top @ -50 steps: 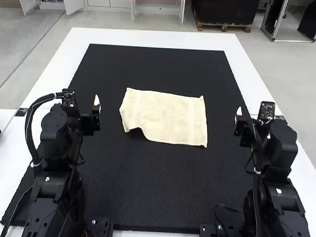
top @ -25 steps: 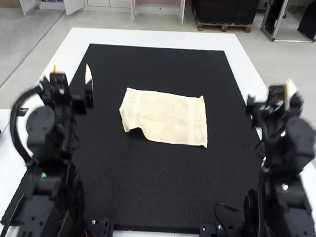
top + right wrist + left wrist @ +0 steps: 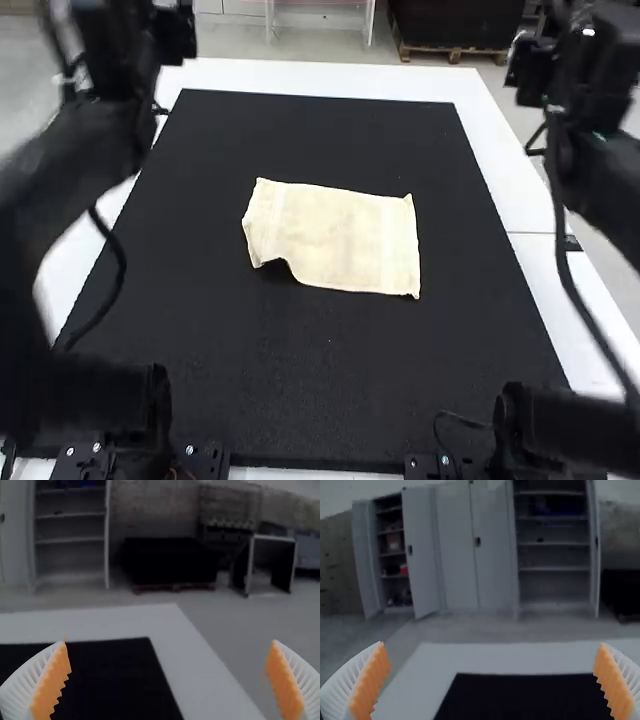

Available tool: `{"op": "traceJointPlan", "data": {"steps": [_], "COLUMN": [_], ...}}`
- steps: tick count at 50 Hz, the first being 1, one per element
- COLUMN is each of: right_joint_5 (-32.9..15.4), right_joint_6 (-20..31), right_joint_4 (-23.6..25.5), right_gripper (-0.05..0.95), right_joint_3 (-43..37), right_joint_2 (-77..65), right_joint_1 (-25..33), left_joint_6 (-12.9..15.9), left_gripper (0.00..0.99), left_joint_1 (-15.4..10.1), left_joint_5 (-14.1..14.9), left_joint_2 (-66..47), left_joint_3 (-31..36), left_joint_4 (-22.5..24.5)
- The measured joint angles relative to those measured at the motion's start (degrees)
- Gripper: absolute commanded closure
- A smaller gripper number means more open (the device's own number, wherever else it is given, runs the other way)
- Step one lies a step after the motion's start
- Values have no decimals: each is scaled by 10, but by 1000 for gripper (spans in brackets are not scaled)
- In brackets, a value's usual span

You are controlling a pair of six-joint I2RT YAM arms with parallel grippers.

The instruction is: Fold the towel.

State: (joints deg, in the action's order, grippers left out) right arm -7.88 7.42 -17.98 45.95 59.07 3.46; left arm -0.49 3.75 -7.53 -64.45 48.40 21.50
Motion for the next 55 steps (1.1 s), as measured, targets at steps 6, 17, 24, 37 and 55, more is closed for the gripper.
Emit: {"op": "traceJointPlan", "data": {"steps": [6, 17, 24, 37, 55], "right_joint_5": [7, 25, 43, 102, 139], "right_joint_6": [-20, -33, -34, -36, -36], "right_joint_4": [-12, -52, -50, -31, -31], "right_gripper": [3, 2, 3, -7, -10], "right_joint_3": [-8, -52, -64, -59, -3], "right_joint_2": [95, 157, 196, 242, 369], "right_joint_1": [0, 0, 0, -17, -68], "left_joint_6": [-5, -9, -11, -21, -21], "left_gripper": [38, 39, 38, 39, 38], "left_joint_1": [0, -2, -13, -37, -57], "left_joint_5": [0, 0, 22, 61, 76], "left_joint_2": [-136, -276, -277, -282, -370], "left_joint_3": [29, 21, 8, 8, 52], "left_joint_4": [-55, -97, -81, -84, -111]}}
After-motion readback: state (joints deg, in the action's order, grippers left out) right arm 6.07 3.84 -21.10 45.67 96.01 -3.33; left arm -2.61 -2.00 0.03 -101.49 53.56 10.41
